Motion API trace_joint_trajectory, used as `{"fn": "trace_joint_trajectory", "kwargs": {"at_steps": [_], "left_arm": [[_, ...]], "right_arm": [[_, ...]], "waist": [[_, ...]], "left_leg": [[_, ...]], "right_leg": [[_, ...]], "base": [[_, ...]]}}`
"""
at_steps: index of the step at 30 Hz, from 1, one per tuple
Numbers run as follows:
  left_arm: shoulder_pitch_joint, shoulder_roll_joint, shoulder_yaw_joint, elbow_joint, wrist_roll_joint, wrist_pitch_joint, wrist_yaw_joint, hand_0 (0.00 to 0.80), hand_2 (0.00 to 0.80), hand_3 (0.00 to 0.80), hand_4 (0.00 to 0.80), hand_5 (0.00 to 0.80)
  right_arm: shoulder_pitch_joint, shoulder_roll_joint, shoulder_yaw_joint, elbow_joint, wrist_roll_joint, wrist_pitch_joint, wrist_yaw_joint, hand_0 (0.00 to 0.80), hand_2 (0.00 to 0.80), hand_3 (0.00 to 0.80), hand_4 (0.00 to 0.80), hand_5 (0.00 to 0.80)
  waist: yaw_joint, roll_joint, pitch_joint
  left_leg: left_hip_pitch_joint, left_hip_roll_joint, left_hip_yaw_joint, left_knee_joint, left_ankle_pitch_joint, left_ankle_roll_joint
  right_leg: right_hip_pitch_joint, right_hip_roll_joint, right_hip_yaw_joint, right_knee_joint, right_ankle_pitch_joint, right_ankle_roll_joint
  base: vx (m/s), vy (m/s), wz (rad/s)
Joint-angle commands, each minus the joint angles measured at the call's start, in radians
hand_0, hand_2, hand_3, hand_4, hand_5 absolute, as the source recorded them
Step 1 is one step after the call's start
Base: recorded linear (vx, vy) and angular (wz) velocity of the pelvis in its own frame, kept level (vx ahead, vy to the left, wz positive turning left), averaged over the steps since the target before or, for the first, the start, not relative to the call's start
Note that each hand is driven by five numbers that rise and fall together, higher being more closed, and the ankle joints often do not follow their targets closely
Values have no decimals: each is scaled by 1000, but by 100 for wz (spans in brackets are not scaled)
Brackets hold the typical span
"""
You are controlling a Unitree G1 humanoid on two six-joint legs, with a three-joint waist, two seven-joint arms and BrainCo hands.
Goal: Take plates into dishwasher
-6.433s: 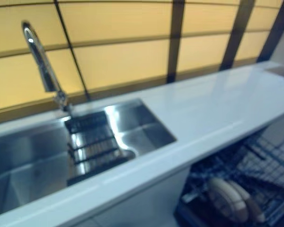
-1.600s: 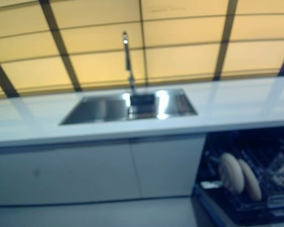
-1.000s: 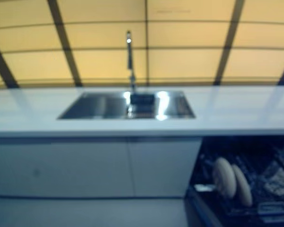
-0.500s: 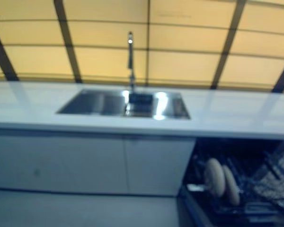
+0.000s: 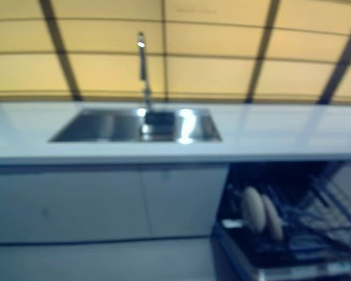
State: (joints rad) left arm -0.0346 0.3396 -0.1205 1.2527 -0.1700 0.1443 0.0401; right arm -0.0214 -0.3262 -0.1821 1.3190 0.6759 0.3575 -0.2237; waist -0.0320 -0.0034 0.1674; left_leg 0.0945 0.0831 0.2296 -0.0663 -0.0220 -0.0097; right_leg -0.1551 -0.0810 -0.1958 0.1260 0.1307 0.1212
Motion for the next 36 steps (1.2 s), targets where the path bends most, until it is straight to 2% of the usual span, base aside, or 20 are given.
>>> {"fn": "trace_joint_trajectory", "kwargs": {"at_steps": [1,4,7,9,12,13,16,19,20,21,23,26,29,33,36], "left_arm": [[-31,22,22,13,-11,19,-7,0,0,0,0,0],[-39,20,26,5,-25,28,1,0,0,0,0,0],[-57,22,33,-17,-49,18,-23,0,0,0,0,0],[-66,12,18,-31,-45,11,-23,0,0,0,0,0],[-64,5,12,-50,-49,10,-24,0,0,0,0,0],[-57,0,2,-57,-48,-5,-34,0,0,0,0,0],[-61,-9,-14,-81,-53,-13,-35,0,0,0,0,0],[-60,-22,-27,-115,-63,-17,-36,0,0,0,0,0],[-60,-22,-27,-115,-63,-17,-36,0,0,0,0,0],[-61,-27,-31,-127,-73,-19,-44,0,0,0,0,0],[-60,-30,-33,-132,-76,-22,-47,0,0,0,0,0],[-55,-41,-42,-138,-93,-28,-46,0,0,0,0,0],[-43,-49,-39,-140,-134,-41,-51,0,0,0,0,0],[-32,-59,-41,-149,-142,-47,-52,0,0,0,0,0],[-25,-72,-46,-157,-166,-56,-53,0,0,0,0,0]], "right_arm": [[3,-37,-33,-3,-9,-78,-22,0,0,0,0,0],[-3,-39,-38,-19,-3,-98,0,0,0,0,0,0],[-12,-37,-40,-32,18,-124,20,0,0,0,0,0],[-12,-38,-46,-33,52,-146,17,0,0,0,0,0],[-23,-30,-28,-78,43,-131,0,0,0,0,0,0],[-36,-33,-17,-84,77,-100,-32,0,0,0,0,0],[-55,-44,-27,-56,141,-98,-30,0,0,0,0,0],[-76,-59,-24,-80,191,-105,-29,0,0,0,0,0],[-76,-59,-24,-80,191,-105,-29,0,0,0,0,0],[-92,-66,-25,-94,248,-125,-1,0,0,0,0,0],[-101,-69,-20,-111,283,-128,-14,0,0,0,0,0],[-121,-86,-17,-132,321,-166,-7,0,0,0,0,0],[-140,-103,-25,-157,433,-198,34,0,0,0,0,0],[-151,-109,-29,-176,486,-214,38,0,0,0,0,0],[-182,-126,-27,-205,554,-244,64,0,0,0,0,0]], "waist": [[13,2,43],[1,-1,69],[-24,17,102],[-34,30,114],[-44,40,130],[-49,51,138],[-49,68,148],[-52,95,169],[-52,95,169],[-54,114,186],[-57,125,197],[-68,155,231],[-75,183,264],[-78,195,278],[-81,223,296]], "left_leg": [[-101,-96,-85,130,-72,72],[-157,-86,-69,201,-87,68],[-183,-72,-53,213,-80,64],[-188,-74,-60,203,-73,62],[-187,-82,-69,207,-74,61],[-189,-83,-70,199,-68,54],[-189,-90,-73,211,-74,53],[-224,-95,-63,280,-94,53],[-224,-95,-63,280,-94,53],[-250,-98,-58,322,-103,54],[-267,-100,-57,347,-110,53],[-310,-101,-48,411,-127,53],[-343,-103,-40,453,-137,51],[-366,-102,-41,479,-142,47],[-392,-102,-36,515,-154,50]], "right_leg": [[58,-123,89,-1,-41,-2],[50,-123,116,-25,-58,12],[28,-106,141,-3,-87,9],[18,-105,147,1,-93,12],[14,-108,152,4,-99,10],[13,-108,154,1,-101,9],[17,-119,156,3,-107,10],[-12,-137,153,51,-127,-3],[-12,-137,153,51,-127,-3],[-38,-145,153,89,-140,-13],[-55,-147,156,111,-149,-20],[-113,-152,159,185,-184,-36],[-160,-155,162,242,-210,-52],[-185,-157,167,270,-224,-60],[-237,-162,165,354,-264,-80]], "base": [[-48,-161,-14],[-99,-140,-17],[-151,-163,-23],[-80,-71,1],[-47,-16,-2],[-35,-25,-10],[-8,-14,-2],[-27,23,2],[-71,59,3],[-55,42,2],[-69,45,0],[-79,46,0],[-54,24,-2],[-36,14,-8],[-26,16,-1]]}}
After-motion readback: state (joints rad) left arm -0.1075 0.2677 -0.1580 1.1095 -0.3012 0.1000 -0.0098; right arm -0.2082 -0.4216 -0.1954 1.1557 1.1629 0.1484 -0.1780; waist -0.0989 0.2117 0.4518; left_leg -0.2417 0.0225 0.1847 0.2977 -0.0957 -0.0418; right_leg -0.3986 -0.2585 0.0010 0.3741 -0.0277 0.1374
